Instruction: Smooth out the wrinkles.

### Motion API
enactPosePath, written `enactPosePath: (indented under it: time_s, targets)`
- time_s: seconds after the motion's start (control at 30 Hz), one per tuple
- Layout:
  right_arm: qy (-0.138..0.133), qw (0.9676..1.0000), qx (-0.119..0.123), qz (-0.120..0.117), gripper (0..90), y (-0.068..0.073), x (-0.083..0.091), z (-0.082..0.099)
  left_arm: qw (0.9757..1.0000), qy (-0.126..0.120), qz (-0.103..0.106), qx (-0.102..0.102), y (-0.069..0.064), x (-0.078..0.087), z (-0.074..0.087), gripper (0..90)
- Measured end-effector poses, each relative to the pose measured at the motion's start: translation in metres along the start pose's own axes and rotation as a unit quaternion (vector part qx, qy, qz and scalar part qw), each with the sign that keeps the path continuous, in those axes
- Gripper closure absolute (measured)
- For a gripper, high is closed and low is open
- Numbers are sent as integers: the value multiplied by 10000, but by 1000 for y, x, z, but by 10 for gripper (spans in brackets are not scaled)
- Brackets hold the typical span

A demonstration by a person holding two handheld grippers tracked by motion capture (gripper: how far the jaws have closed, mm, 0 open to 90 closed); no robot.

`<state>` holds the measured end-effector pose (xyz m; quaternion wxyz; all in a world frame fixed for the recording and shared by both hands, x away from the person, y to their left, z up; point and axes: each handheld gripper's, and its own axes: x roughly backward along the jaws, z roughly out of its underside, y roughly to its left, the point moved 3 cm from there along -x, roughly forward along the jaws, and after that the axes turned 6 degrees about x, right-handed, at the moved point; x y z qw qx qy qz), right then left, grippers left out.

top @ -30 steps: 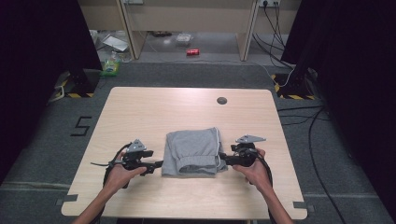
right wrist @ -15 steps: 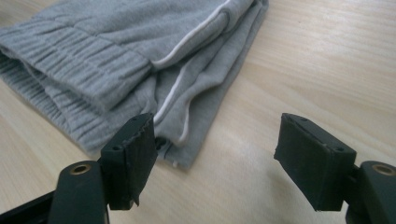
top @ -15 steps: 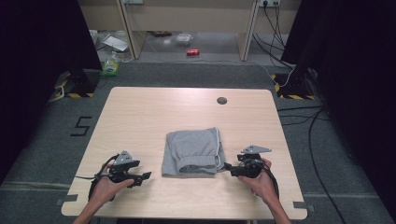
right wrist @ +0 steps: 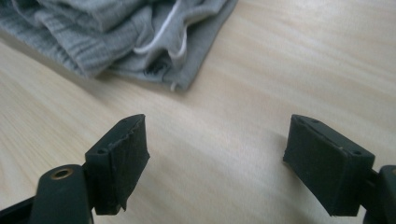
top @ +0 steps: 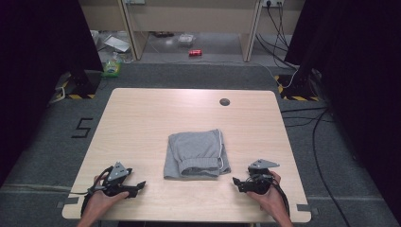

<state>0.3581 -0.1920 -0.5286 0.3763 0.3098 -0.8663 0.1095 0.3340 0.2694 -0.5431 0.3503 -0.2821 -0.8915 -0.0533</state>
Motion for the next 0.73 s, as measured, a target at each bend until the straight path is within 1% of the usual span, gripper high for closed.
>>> enactPosePath:
  time_s: [0.03,0.13,0.23,0.27,0.33,0.4,0.73]
  targets:
    - [-1,10000,71,25,206,1,0,2,10000,-2,-5,-4,0,1,1,192]
    - [50,9999,109,59,182,3,2,4,10000,-6,-25,26,0,1,2,187]
    - [103,9995,251,139,156,6,1,4,10000,2,-22,21,0,1,1,180]
    - [149,9992,327,171,152,7,0,4,10000,0,-20,22,0,1,1,180]
    - [218,9978,572,271,141,8,-1,5,10000,2,-17,17,0,1,1,179]
    - [210,9977,591,237,126,9,-2,5,10000,8,-7,7,0,1,1,178]
    - [180,9978,594,242,125,6,-3,4,10000,12,32,-17,1,1,1,176]
